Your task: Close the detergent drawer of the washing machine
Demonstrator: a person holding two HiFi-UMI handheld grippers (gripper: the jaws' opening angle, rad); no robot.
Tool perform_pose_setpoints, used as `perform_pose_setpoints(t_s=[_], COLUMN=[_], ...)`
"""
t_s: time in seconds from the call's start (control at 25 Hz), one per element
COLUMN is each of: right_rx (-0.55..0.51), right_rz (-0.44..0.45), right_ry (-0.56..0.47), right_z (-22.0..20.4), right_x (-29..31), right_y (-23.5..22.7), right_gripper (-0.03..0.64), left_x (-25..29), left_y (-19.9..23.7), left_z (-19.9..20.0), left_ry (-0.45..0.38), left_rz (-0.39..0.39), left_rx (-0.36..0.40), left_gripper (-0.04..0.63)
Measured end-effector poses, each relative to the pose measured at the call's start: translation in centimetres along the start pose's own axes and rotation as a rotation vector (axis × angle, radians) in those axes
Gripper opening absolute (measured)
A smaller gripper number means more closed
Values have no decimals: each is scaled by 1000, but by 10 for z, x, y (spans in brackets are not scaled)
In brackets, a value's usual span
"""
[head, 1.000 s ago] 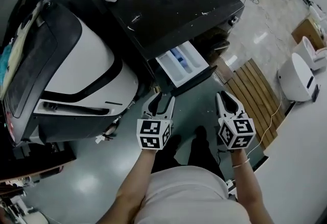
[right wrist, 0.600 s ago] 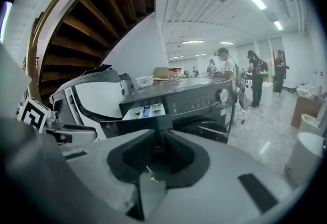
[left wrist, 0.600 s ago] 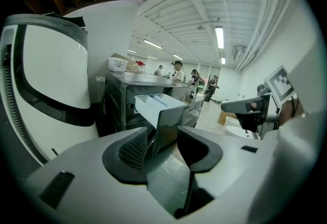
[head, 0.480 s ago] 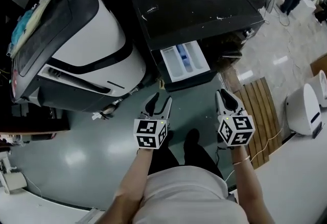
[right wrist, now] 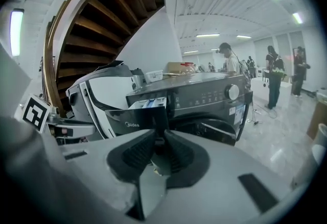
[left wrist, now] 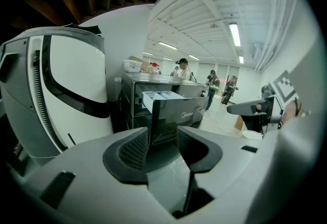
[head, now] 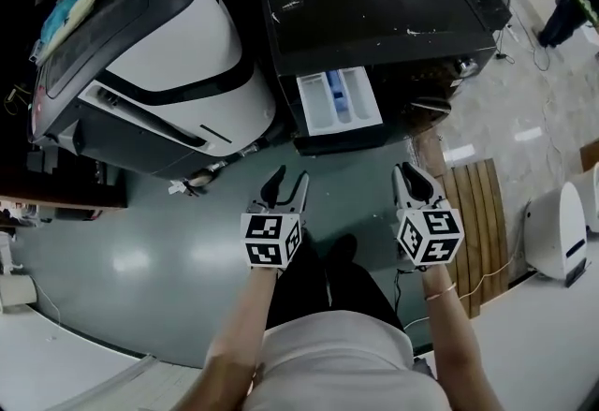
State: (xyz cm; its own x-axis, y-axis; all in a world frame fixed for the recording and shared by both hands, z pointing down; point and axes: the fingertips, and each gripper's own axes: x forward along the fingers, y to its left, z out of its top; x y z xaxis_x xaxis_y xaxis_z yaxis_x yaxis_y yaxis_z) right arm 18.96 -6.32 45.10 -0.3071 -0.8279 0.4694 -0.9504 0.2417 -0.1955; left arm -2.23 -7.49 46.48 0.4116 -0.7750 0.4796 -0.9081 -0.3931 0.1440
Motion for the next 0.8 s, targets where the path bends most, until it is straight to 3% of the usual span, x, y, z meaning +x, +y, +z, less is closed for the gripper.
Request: perform_pose_setpoints(t_s=[0.32, 0.8], right_rx=[-55, -75], right_rz=[34, 19], right_ry=[26, 89], right_z=[-1, -10], right_x=[20, 55], right_y=[1, -8], right_gripper=[46, 72], left_x=[6, 38], left_y=[7, 19], left_z=[-7, -10], left_ry=[-9, 7], left_rz=[39, 25], left_rx=[-51, -73], left_gripper=[175, 175])
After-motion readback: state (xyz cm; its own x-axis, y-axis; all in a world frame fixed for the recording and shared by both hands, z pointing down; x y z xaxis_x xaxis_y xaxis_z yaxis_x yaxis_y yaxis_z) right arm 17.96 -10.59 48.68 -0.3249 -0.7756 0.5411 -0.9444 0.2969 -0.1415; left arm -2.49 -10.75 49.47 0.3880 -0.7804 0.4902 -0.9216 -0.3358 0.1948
